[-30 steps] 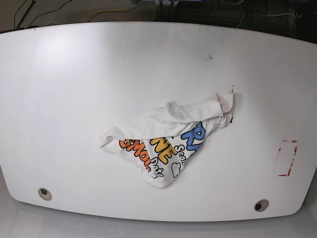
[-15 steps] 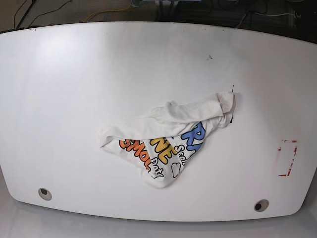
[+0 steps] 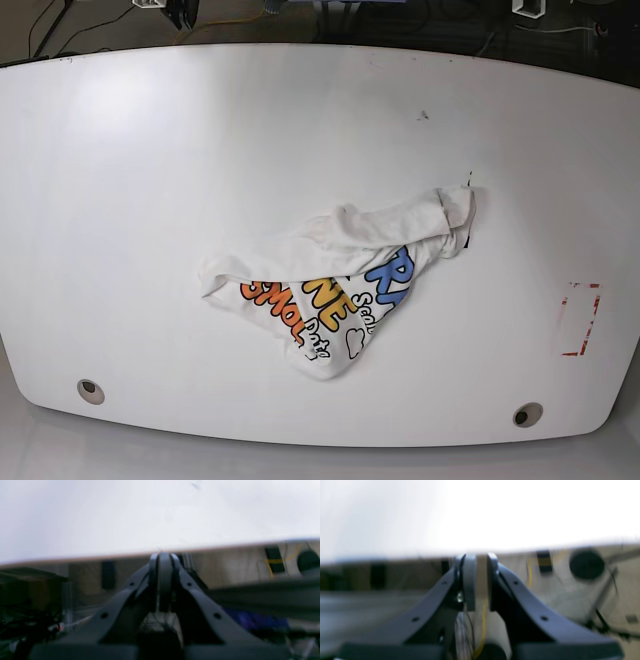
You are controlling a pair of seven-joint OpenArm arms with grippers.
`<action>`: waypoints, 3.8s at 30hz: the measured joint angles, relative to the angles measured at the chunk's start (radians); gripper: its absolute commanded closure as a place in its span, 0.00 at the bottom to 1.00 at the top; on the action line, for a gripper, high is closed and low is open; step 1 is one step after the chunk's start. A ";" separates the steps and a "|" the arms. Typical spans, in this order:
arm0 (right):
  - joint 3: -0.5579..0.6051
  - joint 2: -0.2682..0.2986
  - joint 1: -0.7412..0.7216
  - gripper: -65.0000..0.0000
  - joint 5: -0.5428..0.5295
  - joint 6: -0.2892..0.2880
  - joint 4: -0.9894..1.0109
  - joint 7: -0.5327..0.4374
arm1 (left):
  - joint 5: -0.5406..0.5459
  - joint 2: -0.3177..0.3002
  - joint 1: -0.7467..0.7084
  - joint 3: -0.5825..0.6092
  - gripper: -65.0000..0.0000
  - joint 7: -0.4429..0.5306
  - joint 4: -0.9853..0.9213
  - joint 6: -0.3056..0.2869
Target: Layout the t-shirt on the table in an organized manner, then fold the t-shirt properly
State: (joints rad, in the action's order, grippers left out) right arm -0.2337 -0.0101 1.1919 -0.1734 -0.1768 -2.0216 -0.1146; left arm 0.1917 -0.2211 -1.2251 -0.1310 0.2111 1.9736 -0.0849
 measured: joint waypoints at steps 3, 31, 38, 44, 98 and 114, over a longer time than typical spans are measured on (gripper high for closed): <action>0.000 -0.001 -0.056 0.89 0.000 -0.007 0.001 0.006 | 0.008 -0.001 0.049 0.003 1.00 0.002 0.000 -0.005; 0.095 0.005 -0.618 0.56 0.011 -0.101 0.006 0.290 | 0.008 0.007 0.296 -0.009 0.99 -0.005 -0.001 -0.011; 0.096 0.024 -0.774 0.56 0.009 -0.105 0.015 0.466 | 0.009 0.007 0.326 -0.006 0.71 -0.001 -0.002 -0.006; 0.094 0.058 -0.907 0.56 0.010 -0.097 0.041 0.622 | 0.009 0.009 0.322 -0.005 0.59 -0.001 -0.002 -0.009; 0.462 -0.058 -1.201 0.38 -0.011 -0.112 0.508 0.729 | 0.012 0.014 0.325 -0.143 0.59 0.003 -0.001 -0.009; 0.464 -0.060 -1.246 0.66 -0.008 -0.109 0.626 0.666 | 0.012 0.014 0.324 -0.143 0.59 0.003 -0.001 -0.009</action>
State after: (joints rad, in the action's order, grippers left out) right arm 0.2302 -0.0704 -0.0544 -0.1810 -0.2859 -1.3952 0.5514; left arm 0.2035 -0.2066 -0.9012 -0.2741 0.2142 1.9728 -0.0937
